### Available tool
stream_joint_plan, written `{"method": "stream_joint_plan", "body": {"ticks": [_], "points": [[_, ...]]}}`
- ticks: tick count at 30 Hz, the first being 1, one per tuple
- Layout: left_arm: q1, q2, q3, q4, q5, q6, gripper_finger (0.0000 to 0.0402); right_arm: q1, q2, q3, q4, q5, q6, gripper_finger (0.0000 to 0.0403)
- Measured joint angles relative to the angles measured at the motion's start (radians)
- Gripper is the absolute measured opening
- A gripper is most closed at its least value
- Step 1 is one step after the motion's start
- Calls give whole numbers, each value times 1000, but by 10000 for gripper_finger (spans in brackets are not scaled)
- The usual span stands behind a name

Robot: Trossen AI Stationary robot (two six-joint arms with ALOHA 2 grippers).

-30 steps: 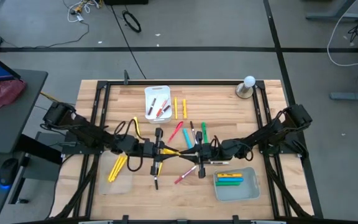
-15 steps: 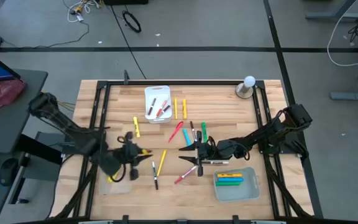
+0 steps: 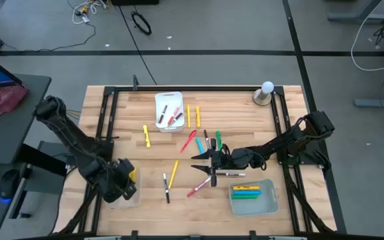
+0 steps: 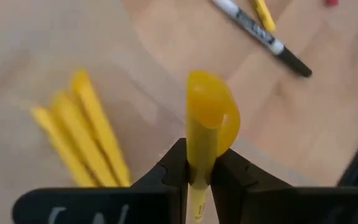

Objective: Pick & Place Markers
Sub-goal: Put the yellow pen into the transparent bin

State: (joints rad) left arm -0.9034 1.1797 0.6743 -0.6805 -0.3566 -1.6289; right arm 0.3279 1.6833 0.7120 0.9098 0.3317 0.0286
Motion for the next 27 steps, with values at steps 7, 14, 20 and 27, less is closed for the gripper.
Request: {"method": "stream_joint_plan", "body": {"ticks": [7, 14, 20, 27], "points": [[-8, 0, -97, 189, 64, -11, 52, 0, 0, 0, -2, 0, 1, 144], [-7, 0, -129, 174, 73, -13, 53, 0, 0, 0, -3, 0, 2, 144], [11, 0, -165, 155, 164, -74, 57, 0, 0, 0, -13, 0, 3, 144], [47, 1, -176, 116, 258, -88, 104, 0, 0, 0, -16, 0, 5, 144]]}}
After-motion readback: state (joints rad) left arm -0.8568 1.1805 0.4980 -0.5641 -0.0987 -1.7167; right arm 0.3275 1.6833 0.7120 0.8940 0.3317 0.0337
